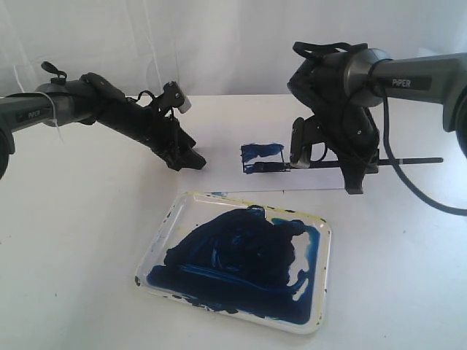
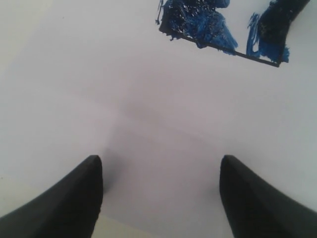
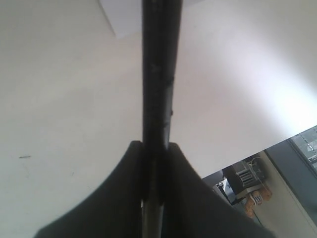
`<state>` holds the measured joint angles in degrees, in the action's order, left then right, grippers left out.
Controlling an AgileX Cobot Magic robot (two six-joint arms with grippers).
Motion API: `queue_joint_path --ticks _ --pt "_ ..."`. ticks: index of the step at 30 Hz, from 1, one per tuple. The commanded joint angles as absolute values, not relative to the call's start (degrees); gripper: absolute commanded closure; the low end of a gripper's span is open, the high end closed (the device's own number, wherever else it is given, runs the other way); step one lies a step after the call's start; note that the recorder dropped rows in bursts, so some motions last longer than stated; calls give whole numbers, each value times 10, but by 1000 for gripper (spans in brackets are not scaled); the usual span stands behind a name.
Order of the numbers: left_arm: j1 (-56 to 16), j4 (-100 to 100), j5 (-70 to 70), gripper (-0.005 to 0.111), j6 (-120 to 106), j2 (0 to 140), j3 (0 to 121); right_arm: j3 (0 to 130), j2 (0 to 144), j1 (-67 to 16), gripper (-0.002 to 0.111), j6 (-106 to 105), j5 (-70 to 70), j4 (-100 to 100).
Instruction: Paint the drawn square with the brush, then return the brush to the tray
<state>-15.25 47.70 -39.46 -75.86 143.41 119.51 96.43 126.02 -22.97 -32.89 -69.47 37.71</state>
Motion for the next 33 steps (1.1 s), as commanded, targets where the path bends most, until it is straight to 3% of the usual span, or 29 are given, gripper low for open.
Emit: queue_joint_path --ticks 1,33 --pt "-154 460 -406 37 -753 1436 1194 966 1258 -228 108 -306 -700 399" --pt "-154 459 -404 37 -753 1436 1194 925 1238 -200 108 -278 -700 436"
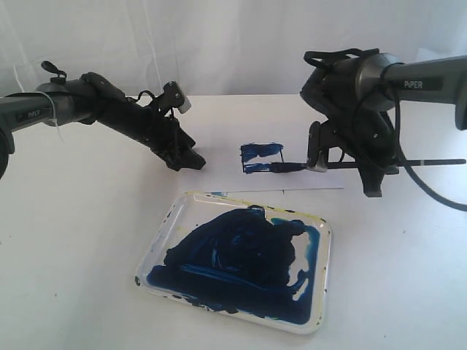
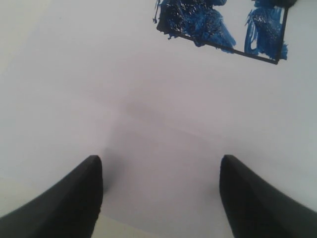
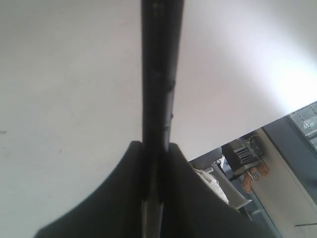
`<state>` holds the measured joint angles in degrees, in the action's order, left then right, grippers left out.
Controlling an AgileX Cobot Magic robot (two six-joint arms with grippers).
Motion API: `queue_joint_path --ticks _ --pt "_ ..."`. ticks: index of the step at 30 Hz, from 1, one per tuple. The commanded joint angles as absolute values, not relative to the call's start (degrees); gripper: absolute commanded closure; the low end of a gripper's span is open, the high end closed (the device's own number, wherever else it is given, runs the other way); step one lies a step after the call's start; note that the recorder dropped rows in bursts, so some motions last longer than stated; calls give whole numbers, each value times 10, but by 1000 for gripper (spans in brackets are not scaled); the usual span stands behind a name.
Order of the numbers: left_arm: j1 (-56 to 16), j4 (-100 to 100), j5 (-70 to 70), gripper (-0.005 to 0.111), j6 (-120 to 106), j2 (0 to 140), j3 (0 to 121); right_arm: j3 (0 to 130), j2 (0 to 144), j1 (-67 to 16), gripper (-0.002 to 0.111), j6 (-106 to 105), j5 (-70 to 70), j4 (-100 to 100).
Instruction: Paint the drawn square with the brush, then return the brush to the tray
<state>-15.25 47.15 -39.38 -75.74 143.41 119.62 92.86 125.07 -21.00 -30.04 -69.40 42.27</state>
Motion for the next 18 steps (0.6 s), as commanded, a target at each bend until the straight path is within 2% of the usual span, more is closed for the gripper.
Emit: queue_joint_path --ticks 1,18 --pt "-154 459 -404 37 -753 1436 1194 925 1238 -200 108 -267 -700 437" --pt "-154 459 -406 37 -753 1436 1194 925 1246 -200 108 -310 -700 419"
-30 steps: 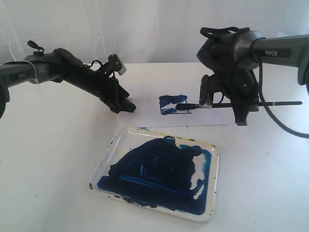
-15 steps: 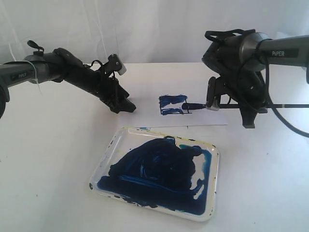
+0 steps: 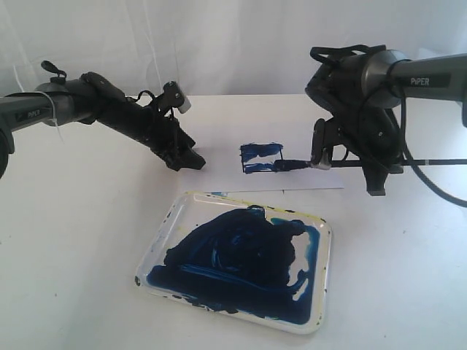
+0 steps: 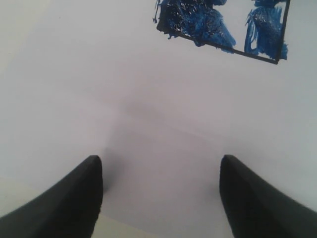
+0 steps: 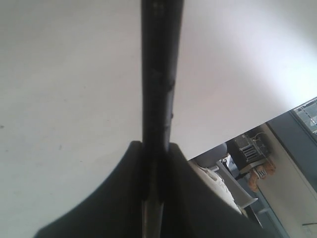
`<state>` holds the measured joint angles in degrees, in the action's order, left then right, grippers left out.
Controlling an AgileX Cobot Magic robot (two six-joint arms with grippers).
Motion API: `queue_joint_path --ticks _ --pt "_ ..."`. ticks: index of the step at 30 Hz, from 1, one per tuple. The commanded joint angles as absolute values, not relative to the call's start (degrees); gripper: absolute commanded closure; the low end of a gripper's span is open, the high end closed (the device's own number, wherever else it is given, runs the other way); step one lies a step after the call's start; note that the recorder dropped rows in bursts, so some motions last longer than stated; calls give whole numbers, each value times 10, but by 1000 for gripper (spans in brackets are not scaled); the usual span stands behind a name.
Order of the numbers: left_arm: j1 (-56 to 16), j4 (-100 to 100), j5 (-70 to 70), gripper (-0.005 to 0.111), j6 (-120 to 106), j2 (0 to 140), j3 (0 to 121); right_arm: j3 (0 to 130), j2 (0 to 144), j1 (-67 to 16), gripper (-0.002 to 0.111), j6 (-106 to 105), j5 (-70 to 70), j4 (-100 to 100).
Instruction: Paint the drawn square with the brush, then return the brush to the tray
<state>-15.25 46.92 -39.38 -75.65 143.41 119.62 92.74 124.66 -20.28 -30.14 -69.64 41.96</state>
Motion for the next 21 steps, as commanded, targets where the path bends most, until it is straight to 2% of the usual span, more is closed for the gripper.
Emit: queue_joint_path --ticks 1,21 --pt "-154 459 -406 37 -753 1436 1194 925 1246 -200 108 -310 -700 419" --pt "-154 459 -406 37 -753 1436 1194 925 1246 -200 108 -298 -700 480"
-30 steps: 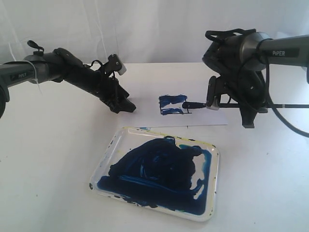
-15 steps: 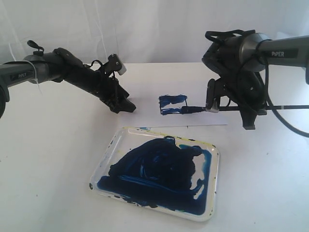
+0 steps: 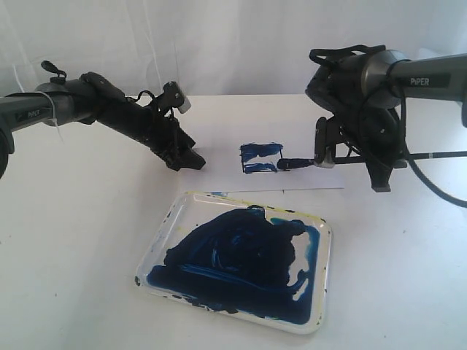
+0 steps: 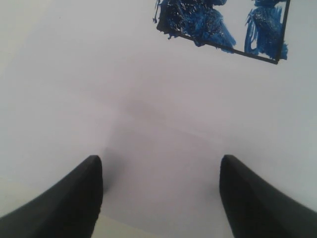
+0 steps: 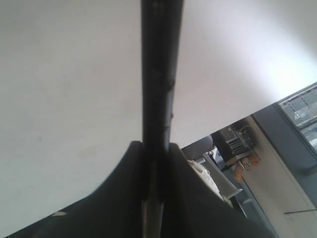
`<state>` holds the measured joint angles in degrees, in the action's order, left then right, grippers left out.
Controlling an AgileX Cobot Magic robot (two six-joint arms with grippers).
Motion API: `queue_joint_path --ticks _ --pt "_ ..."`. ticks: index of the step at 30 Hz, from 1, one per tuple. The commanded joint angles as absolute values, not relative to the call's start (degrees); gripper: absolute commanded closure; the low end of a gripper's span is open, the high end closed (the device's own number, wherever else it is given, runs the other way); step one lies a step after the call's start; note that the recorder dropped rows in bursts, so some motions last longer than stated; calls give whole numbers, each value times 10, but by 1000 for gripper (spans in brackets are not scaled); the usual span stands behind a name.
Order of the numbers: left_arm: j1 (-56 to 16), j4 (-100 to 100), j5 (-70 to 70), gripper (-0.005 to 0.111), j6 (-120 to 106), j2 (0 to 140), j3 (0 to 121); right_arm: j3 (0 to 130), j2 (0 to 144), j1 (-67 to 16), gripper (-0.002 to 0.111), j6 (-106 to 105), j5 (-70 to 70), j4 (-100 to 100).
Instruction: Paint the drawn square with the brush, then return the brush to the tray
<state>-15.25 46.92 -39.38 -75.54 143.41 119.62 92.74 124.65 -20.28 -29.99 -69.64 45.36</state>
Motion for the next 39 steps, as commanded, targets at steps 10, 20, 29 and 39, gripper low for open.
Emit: queue_joint_path --ticks 10,20,29,39 --pt "-154 459 -404 37 -753 1436 1194 925 1246 -200 108 -337 -700 464" --pt "-154 459 -404 37 -753 1436 1194 925 1246 -200 108 -287 -700 459" --pt "-154 459 -404 37 -753 1436 1194 925 1246 -200 108 -268 -700 456" --pt "-154 458 -406 37 -758 1436 1194 925 1246 -200 108 -324 -700 449"
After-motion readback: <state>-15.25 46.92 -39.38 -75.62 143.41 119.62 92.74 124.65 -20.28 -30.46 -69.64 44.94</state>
